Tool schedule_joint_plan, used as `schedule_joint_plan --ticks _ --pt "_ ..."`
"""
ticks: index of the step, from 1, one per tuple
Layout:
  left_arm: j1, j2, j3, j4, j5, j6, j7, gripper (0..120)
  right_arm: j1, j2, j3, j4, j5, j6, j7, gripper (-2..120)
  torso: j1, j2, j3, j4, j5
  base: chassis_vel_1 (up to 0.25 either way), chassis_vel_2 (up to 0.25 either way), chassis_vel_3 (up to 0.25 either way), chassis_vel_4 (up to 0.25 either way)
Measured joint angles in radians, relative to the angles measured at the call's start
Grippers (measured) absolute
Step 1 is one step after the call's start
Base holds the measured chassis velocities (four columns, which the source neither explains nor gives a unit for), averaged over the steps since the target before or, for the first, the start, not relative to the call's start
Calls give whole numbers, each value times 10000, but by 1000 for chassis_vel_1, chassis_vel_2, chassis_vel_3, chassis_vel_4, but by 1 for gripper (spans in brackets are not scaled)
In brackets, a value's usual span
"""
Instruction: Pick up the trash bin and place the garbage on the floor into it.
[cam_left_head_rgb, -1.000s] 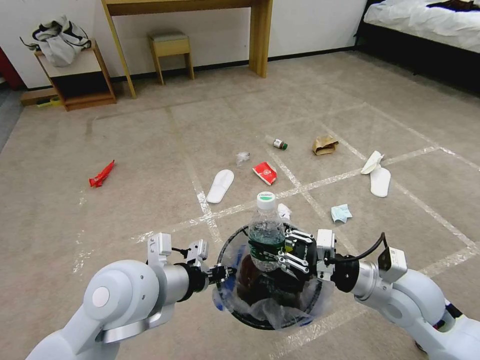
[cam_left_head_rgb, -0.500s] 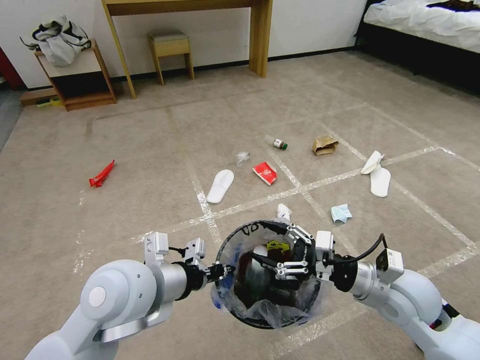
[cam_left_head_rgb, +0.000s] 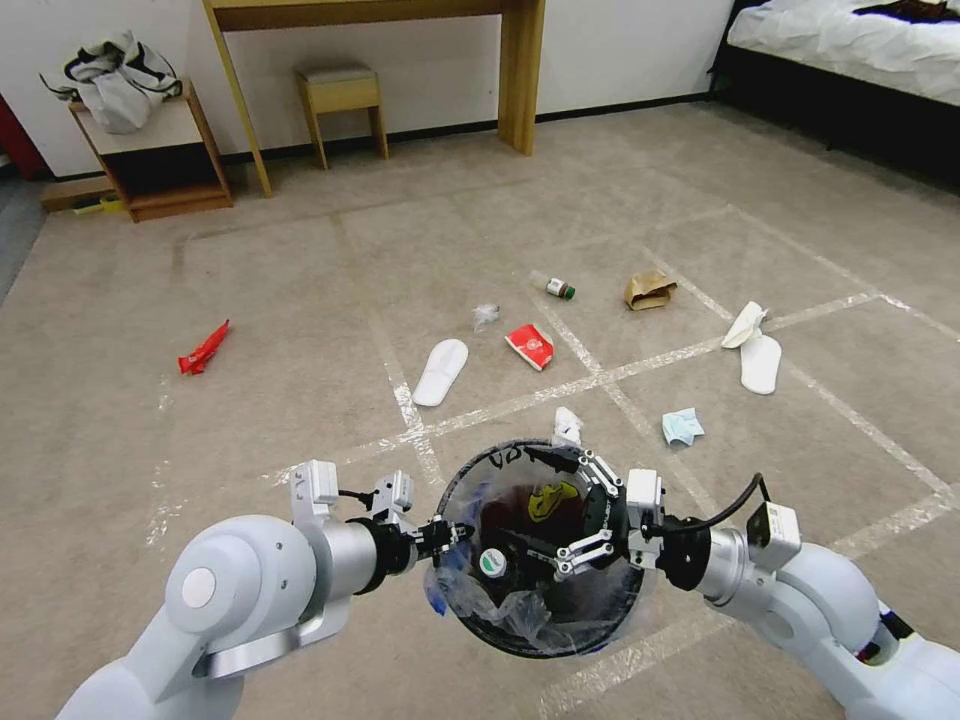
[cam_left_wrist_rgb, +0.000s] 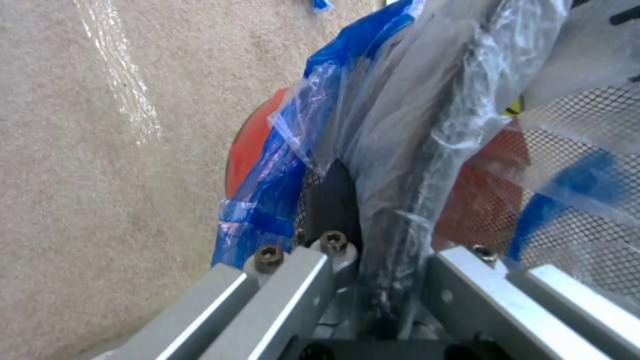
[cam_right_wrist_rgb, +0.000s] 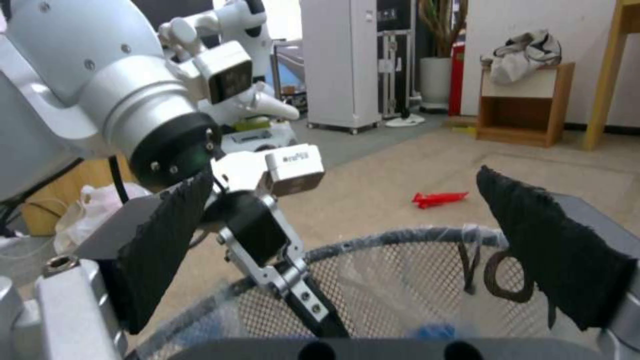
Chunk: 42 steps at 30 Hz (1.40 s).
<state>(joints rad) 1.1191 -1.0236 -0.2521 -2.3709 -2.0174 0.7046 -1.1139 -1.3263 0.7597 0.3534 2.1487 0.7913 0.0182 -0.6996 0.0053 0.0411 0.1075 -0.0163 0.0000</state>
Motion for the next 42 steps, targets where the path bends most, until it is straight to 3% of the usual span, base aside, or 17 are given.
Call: schedule_joint_plan --ticks 5,11,12,14,15,17,20,28,30,34,36,40,42 --pt "287 4 -369 12 109 29 105 0 14 62 315 238 319 -24 268 100 0 0 0 0 0 0 0 0 0" --pt "1214 92 -1731 -38 672 49 611 0 -19 210 1437 457 1055 -77 894 100 0 0 0 0 -1 0 0 0 0" --pt "1214 92 -1731 -38 672 49 611 0 -19 210 1437 457 1055 -77 894 100 0 0 0 0 -1 0 0 0 0" --pt "1574 134 -2333 -75 1068 43 830 0 22 377 1845 318 1342 -78 1336 100 0 -1 0 0 -2 0 0 0 0" --pt "1574 134 -2333 -75 1068 43 830 0 22 377 1845 318 1342 -78 1336 100 0 -1 0 0 -2 0 0 0 0" --pt "1793 162 -2877 -46 1674 76 1132 0 114 496 2036 140 1479 -81 1812 100 0 -1 1 2 0 0 0 0 0" --pt "1846 282 -3264 119 2195 137 1438 0 115 565 2283 -48 1514 -96 2277 100 0 -3 0 0 -1 0 0 0 0" --pt "1779 428 -3487 819 3774 -16 2319 0 366 542 2303 -622 1279 -339 3454 100 0 -3 0 0 -2 0 0 0 0" --pt "1644 353 -3605 1303 4451 -129 2672 0 592 488 2173 -1164 584 -857 4301 100 0 -2 1 -1 -2 0 0 0 0" --pt "1552 284 -3664 1530 4656 -189 2760 0 783 389 1972 -1678 63 -1195 4865 100 0 -3 2 0 0 0 0 0 0" --pt "1436 188 -3774 1736 4977 -241 3006 0 1588 243 1209 -2638 -274 -1519 5653 100 0 -3 2 -7 -2 0 0 0 0" --pt "1462 163 -3903 1749 5139 -279 3137 0 2483 253 340 -3316 -85 -1600 6096 100 0 -2 2 -2 1 0 0 0 0" --pt "1514 160 -3955 1612 5282 -273 3338 0 3960 441 -1064 -4570 135 -1697 6550 100 0 -3 3 6 0 0 0 0 0"
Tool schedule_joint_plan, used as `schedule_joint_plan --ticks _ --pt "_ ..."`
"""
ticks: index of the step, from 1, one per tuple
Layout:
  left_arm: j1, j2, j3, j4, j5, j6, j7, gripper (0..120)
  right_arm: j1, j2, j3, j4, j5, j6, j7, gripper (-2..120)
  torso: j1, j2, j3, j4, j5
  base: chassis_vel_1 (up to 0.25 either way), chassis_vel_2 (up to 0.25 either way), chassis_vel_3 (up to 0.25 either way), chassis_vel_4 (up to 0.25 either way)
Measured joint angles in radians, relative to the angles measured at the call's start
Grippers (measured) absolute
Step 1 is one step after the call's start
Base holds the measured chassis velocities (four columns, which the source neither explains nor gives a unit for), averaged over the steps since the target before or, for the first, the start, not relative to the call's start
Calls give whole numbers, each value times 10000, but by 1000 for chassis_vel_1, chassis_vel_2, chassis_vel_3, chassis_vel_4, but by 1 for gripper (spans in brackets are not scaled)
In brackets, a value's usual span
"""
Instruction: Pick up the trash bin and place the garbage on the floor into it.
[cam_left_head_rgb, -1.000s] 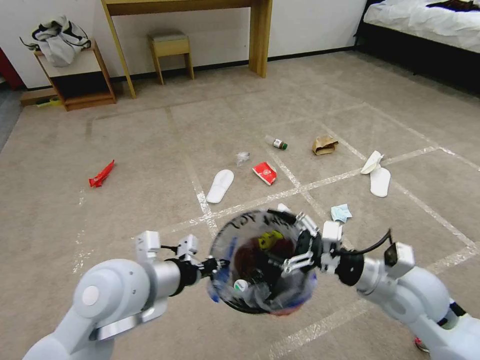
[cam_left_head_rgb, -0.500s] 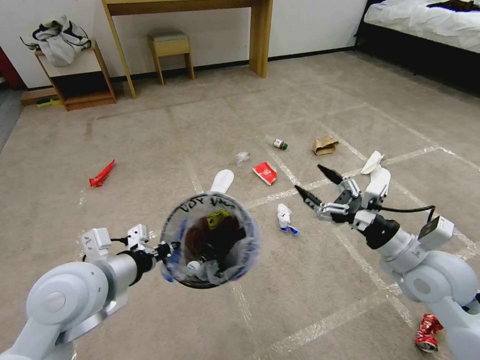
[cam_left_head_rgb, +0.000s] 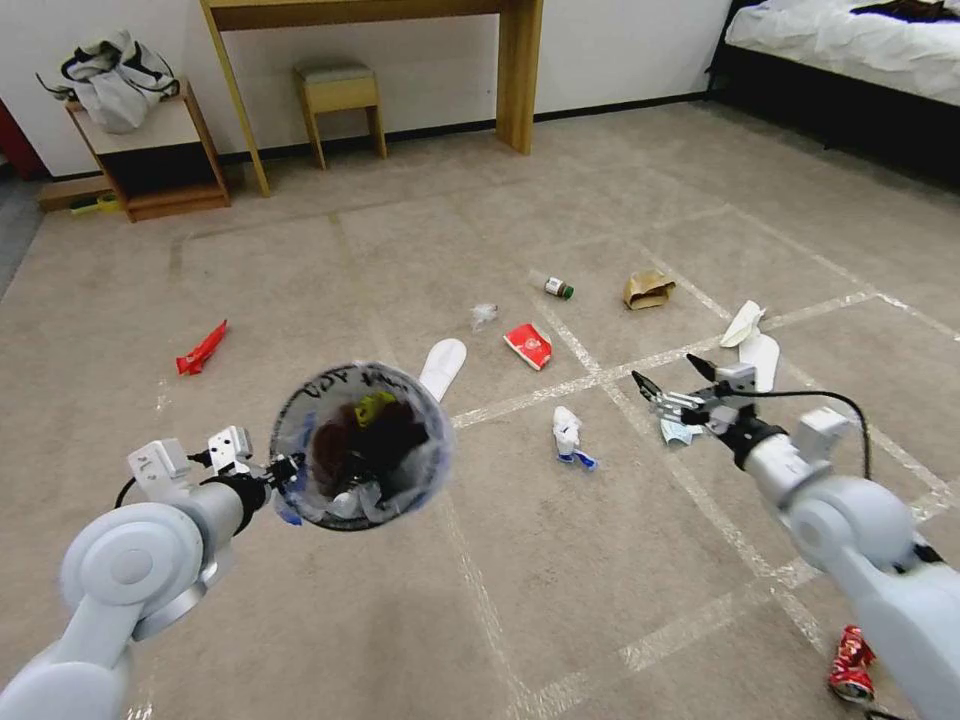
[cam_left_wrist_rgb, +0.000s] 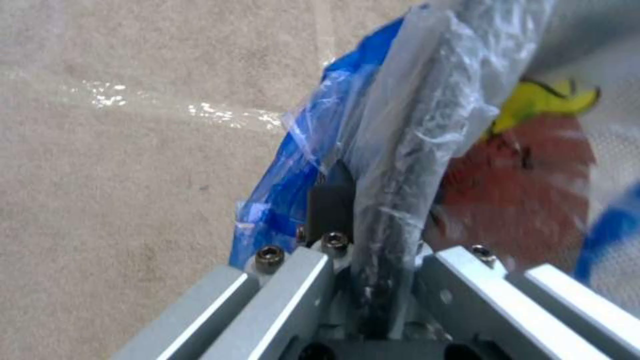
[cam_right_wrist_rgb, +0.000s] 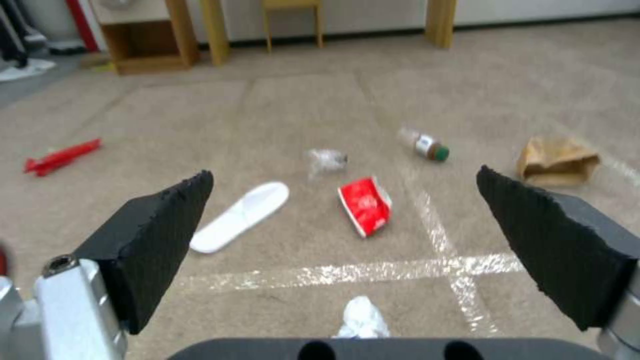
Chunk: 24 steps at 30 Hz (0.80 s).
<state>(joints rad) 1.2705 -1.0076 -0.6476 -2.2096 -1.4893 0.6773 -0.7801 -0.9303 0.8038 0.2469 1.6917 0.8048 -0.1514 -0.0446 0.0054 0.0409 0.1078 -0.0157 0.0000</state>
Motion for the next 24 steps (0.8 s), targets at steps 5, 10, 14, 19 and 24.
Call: schedule_joint_plan --ticks 5,10,14,19,24 --pt "35 -103 246 -205 310 60 236 0 1220 104 -1046 -1063 195 -165 362 100 1 0 -1 -4 -1 0 0 0 0" --pt "29 -230 580 -253 530 113 343 0 2405 247 -1945 -2472 102 -186 334 100 1 2 -1 -8 -2 0 0 0 0" --pt "-18 -238 804 -218 783 124 531 0 3350 494 -2906 -3717 34 -251 108 100 0 2 -2 -6 -3 0 0 0 0" --pt "-77 -356 842 -199 885 130 576 0 4110 826 -3987 -4701 -181 -667 360 100 1 2 -2 -6 -1 0 0 0 0" --pt "-117 -455 844 -187 993 166 652 0 4717 1203 -4747 -5987 -591 -858 368 100 1 2 -2 -2 1 0 0 0 0"
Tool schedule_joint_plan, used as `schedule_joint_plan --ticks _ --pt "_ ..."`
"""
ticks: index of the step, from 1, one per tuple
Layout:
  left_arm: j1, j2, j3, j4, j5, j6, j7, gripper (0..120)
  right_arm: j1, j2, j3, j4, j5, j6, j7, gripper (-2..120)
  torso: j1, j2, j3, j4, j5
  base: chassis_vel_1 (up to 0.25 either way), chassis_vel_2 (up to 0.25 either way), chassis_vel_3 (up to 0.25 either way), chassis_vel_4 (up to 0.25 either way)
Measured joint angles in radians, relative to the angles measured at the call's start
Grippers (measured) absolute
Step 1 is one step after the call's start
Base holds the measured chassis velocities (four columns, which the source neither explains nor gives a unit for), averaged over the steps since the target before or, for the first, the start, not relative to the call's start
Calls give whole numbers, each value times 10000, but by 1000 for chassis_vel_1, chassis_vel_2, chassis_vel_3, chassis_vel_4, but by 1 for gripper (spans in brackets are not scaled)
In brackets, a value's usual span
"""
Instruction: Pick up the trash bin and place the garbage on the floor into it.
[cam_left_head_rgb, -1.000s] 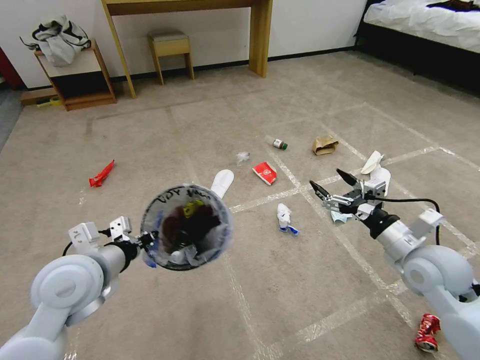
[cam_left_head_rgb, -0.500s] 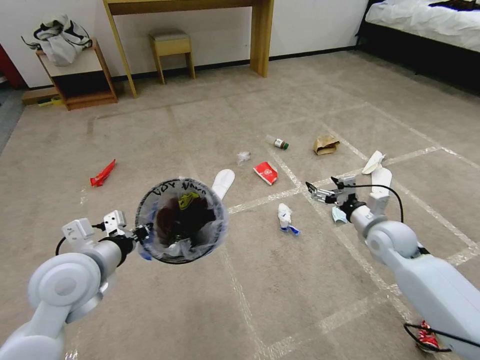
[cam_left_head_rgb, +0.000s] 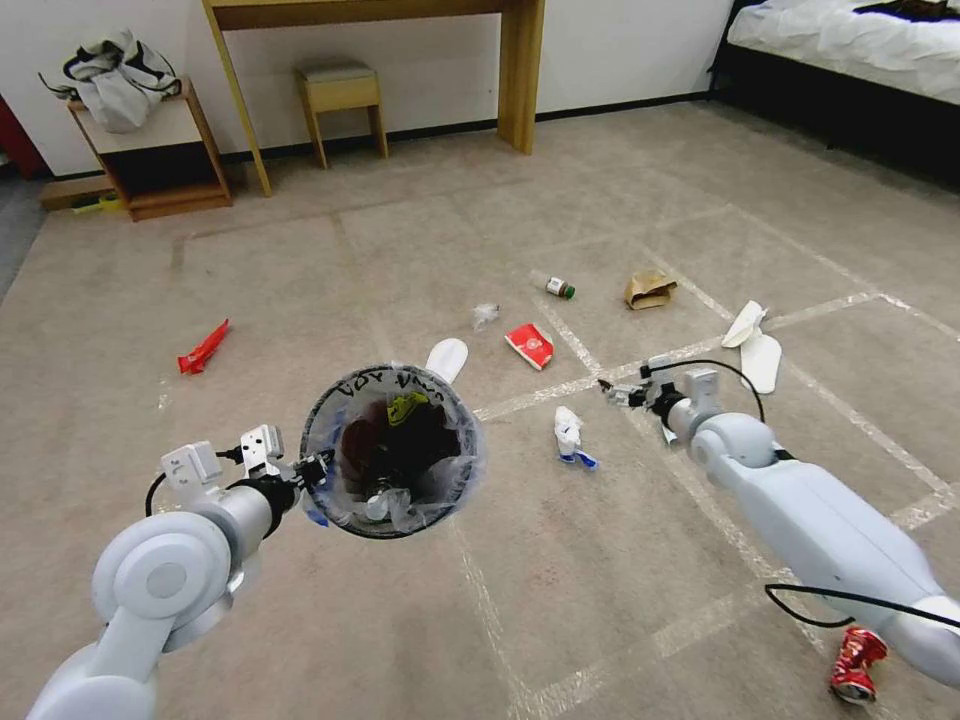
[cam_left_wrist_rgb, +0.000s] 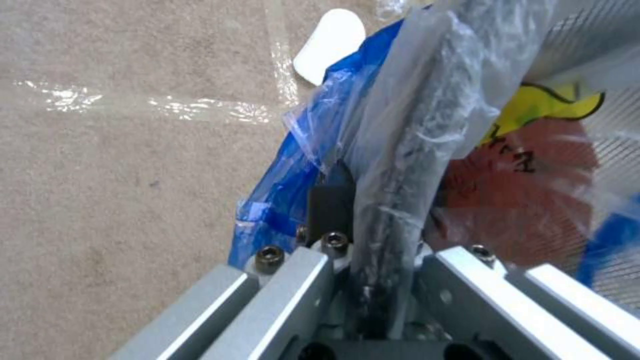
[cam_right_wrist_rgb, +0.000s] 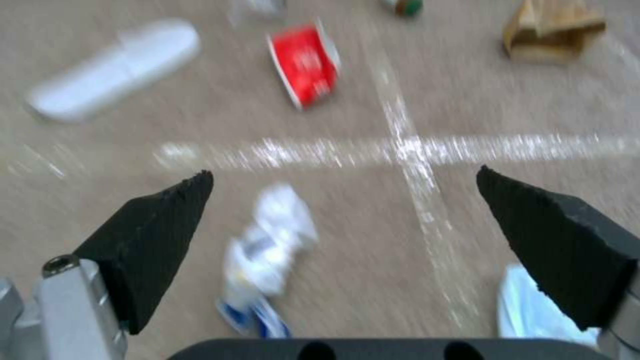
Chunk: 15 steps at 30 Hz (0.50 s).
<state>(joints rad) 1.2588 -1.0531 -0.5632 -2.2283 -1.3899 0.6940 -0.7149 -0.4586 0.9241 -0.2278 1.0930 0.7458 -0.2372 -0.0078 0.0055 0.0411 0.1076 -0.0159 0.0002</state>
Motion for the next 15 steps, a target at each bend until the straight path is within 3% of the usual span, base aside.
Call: schedule_joint_plan --ticks 3,9,15 --pt "-32 -21 35 66 173 12 184 0 634 520 -391 -1255 -287 70 -232 100 0 -1 1 -12 -2 0 0 0 0" --pt "-18 -81 -25 183 410 40 261 0 918 948 -494 -1594 -285 174 -273 100 -1 0 0 2 -2 0 0 0 0" --pt "39 -138 -61 217 636 167 392 0 705 915 -482 -1485 -370 338 -366 100 -1 0 0 -6 1 0 0 0 0"
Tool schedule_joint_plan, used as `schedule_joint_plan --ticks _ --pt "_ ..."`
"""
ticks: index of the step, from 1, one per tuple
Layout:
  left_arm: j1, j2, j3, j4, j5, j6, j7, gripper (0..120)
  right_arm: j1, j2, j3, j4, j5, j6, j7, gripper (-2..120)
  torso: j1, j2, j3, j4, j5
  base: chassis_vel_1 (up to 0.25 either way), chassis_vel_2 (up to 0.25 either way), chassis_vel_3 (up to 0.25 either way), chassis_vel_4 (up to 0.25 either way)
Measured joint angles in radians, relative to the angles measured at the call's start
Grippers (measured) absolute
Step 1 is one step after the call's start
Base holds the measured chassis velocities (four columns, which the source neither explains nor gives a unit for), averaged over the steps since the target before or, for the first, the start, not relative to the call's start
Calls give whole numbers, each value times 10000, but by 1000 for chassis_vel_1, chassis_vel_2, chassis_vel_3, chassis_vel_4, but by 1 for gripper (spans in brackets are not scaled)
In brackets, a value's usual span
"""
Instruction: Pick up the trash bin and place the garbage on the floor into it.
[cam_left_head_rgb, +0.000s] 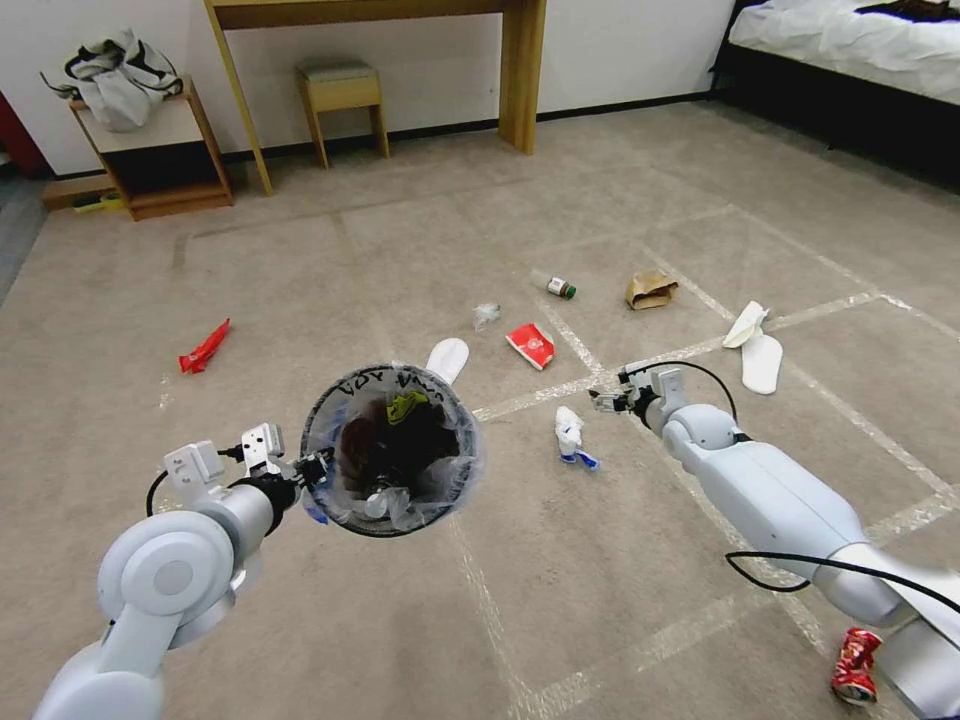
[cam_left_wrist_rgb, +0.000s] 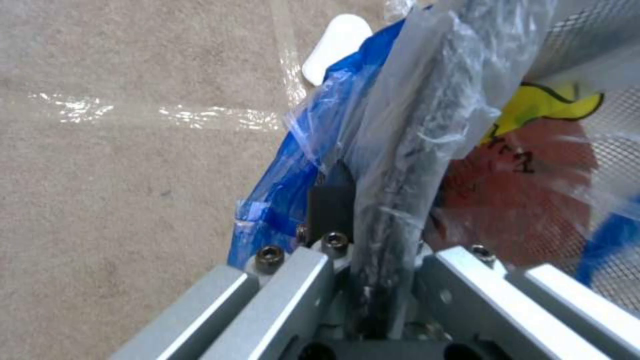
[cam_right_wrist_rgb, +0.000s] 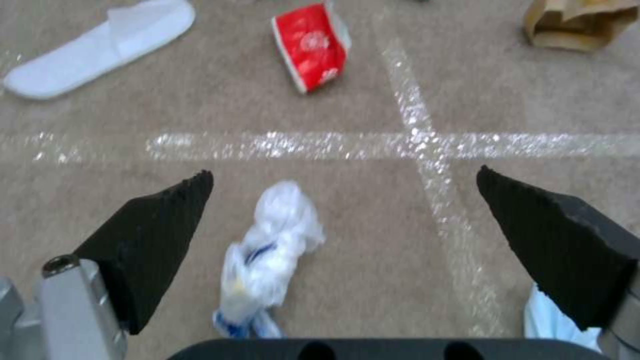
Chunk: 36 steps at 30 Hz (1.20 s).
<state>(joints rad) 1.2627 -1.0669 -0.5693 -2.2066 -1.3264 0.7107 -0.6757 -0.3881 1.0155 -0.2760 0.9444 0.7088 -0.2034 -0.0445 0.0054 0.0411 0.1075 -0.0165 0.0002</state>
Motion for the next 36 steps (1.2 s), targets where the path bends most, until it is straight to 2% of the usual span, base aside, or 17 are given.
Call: schedule_joint_plan --ticks 6,10,14,15,17,18,20,25,27,28,29,32,35,36 --pt "138 -26 -6 72 214 13 199 0 -778 -438 662 827 -282 67 116 100 -1 0 0 6 -1 0 0 0 0" --pt "105 15 13 79 220 12 275 0 -1273 -890 1209 1503 -458 60 148 100 -1 0 -1 0 0 0 0 0 0" --pt "115 78 127 129 281 12 372 0 -2269 -1715 2232 2790 -563 -77 133 100 -1 0 -1 3 -2 0 0 0 0" --pt "115 78 127 129 281 12 372 0 -2269 -1715 2232 2790 -563 -77 133 100 -1 0 -1 3 -2 0 0 0 0" --pt "89 89 192 155 339 17 464 0 -3411 -2533 3133 3709 -665 -234 59 100 -1 1 -1 5 -1 0 0 0 0" --pt "89 89 192 155 339 17 464 0 -3411 -2533 3133 3709 -665 -234 59 100 -1 1 -1 5 -1 0 0 0 0" --pt "5 62 195 171 354 17 505 0 -4387 -3110 3791 4202 -755 -332 -36 100 -2 1 -1 -6 2 0 0 0 0" --pt "-23 51 139 163 354 17 582 0 -5697 -3969 4913 4527 -1054 -452 -148 100 -2 1 -2 1 0 0 0 0 0" --pt "-19 55 133 159 354 18 592 0 -5840 -4075 5075 4538 -1107 -493 -154 100 -2 1 -2 2 0 0 0 0 0" --pt "16 87 92 109 357 20 649 0 -6518 -4605 5827 4589 -1321 -891 -110 100 -2 1 -2 5 1 0 0 0 0" --pt "16 87 92 109 357 20 649 0 -6518 -4605 5827 4589 -1321 -891 -110 100 -2 1 -2 5 1 0 0 0 0" --pt "54 106 22 98 371 24 688 0 -8025 -5537 7358 4830 -1689 -2027 -213 100 -2 1 -2 5 -3 0 0 0 0" --pt "73 119 6 114 393 24 707 0 -8729 -5871 7912 4834 -1958 -2275 -467 100 -2 1 -2 0 -7 0 0 0 0" --pt "74 119 3 124 404 25 738 0 -9485 -6140 8493 4717 -2241 -2370 -765 100 -2 1 -2 2 -1 0 0 0 0"
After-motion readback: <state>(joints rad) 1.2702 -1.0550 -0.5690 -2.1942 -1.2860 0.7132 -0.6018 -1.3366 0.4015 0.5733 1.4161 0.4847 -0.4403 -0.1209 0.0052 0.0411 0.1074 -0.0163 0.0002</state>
